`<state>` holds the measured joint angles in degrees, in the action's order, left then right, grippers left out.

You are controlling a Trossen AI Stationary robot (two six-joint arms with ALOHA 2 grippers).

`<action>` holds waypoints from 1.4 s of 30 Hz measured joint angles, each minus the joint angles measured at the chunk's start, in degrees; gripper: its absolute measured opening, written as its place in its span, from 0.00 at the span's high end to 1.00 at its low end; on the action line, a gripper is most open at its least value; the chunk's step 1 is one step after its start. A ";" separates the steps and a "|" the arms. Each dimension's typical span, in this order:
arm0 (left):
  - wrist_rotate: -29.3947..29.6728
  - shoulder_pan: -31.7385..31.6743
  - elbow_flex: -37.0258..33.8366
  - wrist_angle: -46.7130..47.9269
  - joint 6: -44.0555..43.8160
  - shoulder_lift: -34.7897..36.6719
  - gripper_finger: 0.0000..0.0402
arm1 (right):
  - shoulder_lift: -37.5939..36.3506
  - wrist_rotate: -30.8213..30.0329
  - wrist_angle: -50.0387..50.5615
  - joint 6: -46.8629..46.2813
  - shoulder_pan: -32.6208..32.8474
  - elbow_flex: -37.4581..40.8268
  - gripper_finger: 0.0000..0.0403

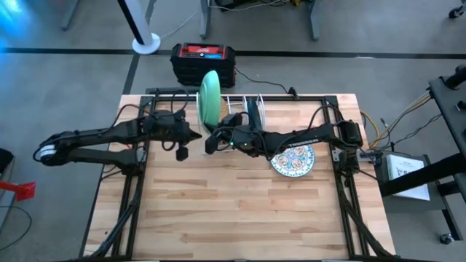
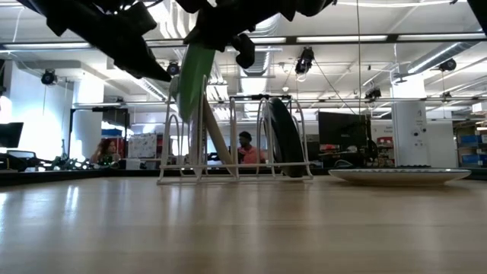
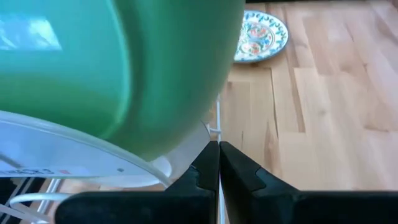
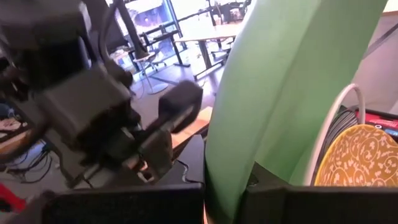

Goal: Sort dishes
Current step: Put the green plate in the dish rack

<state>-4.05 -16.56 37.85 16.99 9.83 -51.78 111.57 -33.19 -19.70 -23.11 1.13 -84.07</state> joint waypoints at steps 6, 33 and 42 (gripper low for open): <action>0.02 0.00 0.00 -0.01 -0.91 2.13 1.00 | 1.05 1.21 0.52 0.08 -0.02 0.01 1.00; 0.15 0.00 0.00 0.44 -1.36 3.22 1.00 | 3.89 2.65 3.30 -3.18 0.11 0.00 0.91; 0.52 0.00 0.00 1.09 -1.36 3.22 1.00 | 3.89 3.56 3.30 -3.66 0.15 -0.02 0.92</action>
<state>-3.53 -16.56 37.85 18.09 8.47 -48.56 115.46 -29.63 -16.40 -26.77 1.27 -84.09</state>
